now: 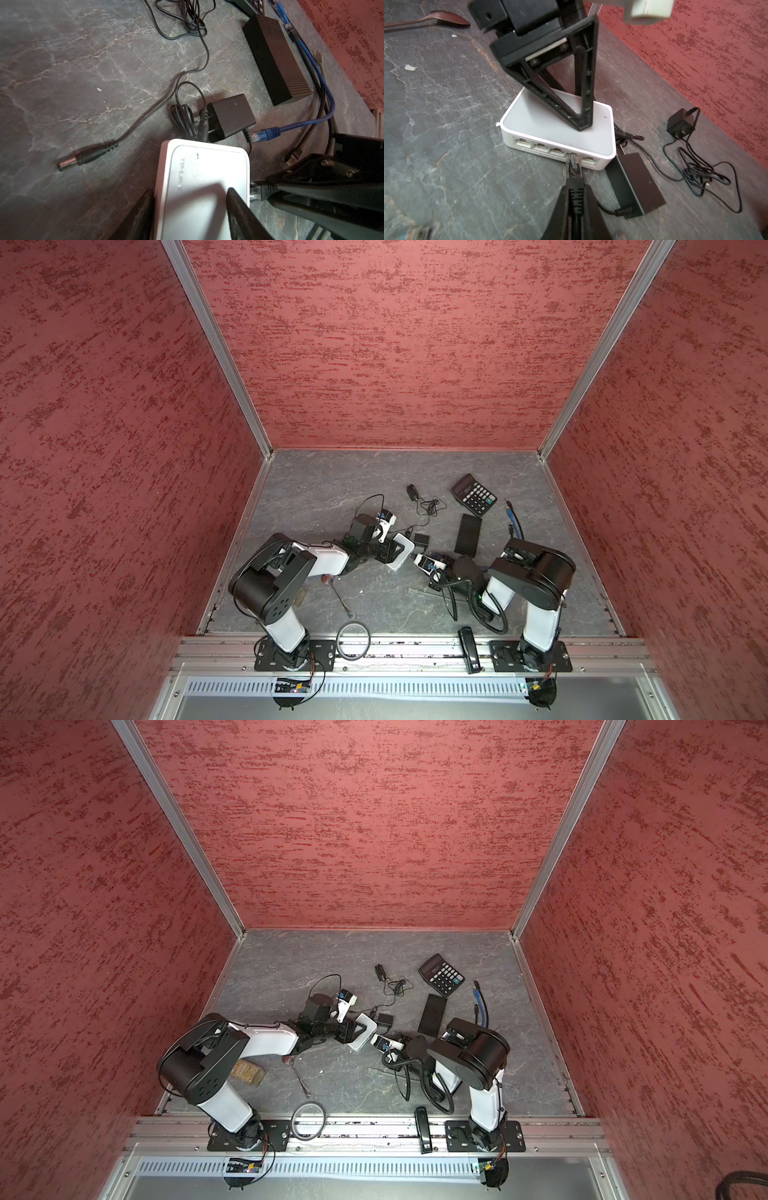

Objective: Insert the plug into the switch port

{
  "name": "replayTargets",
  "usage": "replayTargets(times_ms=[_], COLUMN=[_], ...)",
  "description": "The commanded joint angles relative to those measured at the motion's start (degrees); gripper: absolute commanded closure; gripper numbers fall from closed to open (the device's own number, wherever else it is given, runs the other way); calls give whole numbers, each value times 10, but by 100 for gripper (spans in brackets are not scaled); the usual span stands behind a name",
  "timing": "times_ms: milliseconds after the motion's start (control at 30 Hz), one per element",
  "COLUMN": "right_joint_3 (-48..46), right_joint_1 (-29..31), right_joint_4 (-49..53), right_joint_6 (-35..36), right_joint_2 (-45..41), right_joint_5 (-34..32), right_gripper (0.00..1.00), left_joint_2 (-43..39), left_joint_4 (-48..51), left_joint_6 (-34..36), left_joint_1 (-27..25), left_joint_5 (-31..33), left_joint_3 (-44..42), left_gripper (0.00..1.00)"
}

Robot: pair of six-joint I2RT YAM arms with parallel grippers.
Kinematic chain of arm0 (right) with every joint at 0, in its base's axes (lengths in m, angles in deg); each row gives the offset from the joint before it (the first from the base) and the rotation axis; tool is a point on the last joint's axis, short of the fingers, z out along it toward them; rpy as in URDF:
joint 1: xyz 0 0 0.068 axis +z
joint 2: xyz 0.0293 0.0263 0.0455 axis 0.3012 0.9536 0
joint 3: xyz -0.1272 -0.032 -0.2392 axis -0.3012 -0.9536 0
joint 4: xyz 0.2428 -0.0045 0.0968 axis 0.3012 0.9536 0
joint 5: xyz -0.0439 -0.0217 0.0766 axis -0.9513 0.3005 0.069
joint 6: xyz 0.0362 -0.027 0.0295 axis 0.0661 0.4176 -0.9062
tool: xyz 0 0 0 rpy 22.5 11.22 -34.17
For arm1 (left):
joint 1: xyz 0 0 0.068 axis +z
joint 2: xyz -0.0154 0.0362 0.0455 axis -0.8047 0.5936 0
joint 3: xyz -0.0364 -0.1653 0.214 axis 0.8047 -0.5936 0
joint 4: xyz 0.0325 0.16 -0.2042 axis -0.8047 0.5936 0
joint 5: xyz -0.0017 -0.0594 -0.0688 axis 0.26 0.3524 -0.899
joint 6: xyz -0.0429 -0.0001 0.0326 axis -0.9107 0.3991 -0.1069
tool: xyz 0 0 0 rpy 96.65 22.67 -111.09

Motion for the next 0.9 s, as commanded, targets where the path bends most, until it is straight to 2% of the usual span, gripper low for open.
replayTargets(times_ms=[0,333,600,867], right_joint_3=[20,2,4,15], right_joint_1=[8,10,11,11], right_joint_4=[-75,-127,-147,-59], right_joint_6=[-14,-33,-30,-6], right_joint_2=[7,25,38,9], right_joint_5=[-8,-68,11,66], right_gripper=[100,100,100,100], left_joint_2=[13,-25,1,20], left_joint_4=[-14,14,-22,-4], left_joint_6=[-48,-82,-90,-63], left_joint_1=[-62,-80,-81,-77], left_joint_5=[-151,-74,-92,-108], left_joint_3=[5,-11,-15,13], left_gripper=[46,50,50,50])
